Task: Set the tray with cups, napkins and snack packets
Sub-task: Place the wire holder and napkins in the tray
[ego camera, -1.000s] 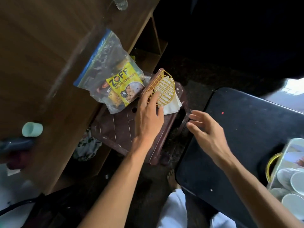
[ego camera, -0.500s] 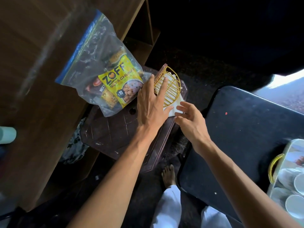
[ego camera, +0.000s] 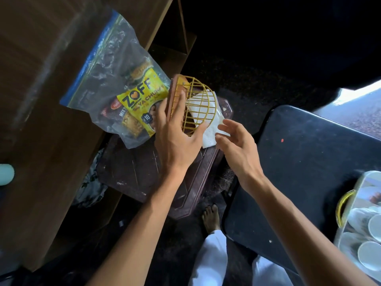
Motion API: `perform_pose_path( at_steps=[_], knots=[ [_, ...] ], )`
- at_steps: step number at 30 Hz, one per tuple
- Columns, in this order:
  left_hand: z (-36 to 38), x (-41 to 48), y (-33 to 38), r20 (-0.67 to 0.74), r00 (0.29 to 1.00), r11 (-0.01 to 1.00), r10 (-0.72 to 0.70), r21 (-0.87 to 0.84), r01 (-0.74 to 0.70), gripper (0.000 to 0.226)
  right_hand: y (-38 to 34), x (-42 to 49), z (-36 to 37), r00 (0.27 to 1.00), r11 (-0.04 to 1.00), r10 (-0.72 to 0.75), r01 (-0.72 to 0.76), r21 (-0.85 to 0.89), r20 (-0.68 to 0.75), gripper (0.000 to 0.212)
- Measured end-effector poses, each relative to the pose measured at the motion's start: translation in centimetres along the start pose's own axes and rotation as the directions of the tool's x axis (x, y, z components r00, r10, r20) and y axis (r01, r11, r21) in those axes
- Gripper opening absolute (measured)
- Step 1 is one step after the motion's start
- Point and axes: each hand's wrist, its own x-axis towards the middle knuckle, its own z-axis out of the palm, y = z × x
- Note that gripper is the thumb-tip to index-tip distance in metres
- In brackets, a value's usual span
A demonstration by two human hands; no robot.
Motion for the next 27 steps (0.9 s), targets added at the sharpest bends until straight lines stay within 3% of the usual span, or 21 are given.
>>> perform_pose_path(
  at_steps=[3, 6, 12, 16, 23, 27],
  knots=[
    [-1.2, -1.6, 0.8, 0.028, 0.992, 0.951, -0.125, -0.280, 0.128, 0.081, -1.1, -0.5, 0.2, 1.000, 0.996, -0.020, 0.018, 0.090, 0.014, 0.040],
    [-2.2, -4.0, 2.3, 0.178, 0.963, 0.790, -0.202, -0.552, 0.268, 0.070, -2.2, -1.8, -0.3, 0.998, 0.982, -0.043, 0.034, 0.186, 0.045, 0.040],
    [-1.2, -10.0, 5.7, 0.334, 0.920, 0.615, -0.204, -0.688, 0.386, 0.057, -1.4, -6.2, -4.7, 0.996, 0.967, -0.078, 0.064, 0.246, 0.045, 0.034],
    [0.8, -14.8, 8.9, 0.444, 0.887, 0.630, -0.128, -0.654, 0.418, 0.058, 1.0, -9.8, -9.7, 0.995, 0.976, -0.086, 0.095, 0.194, -0.054, 0.030],
    [5.0, -23.5, 16.3, 0.601, 0.798, 0.807, 0.037, -0.488, 0.331, 0.054, 4.3, -17.8, -20.6, 0.948, 0.982, -0.027, 0.084, 0.169, -0.317, 0.030],
    [7.6, -28.5, 22.7, 0.696, 0.705, 0.766, 0.137, -0.526, 0.370, 0.061, 6.2, -22.0, -27.4, 0.892, 0.973, 0.034, 0.074, 0.219, -0.451, 0.031]
  ],
)
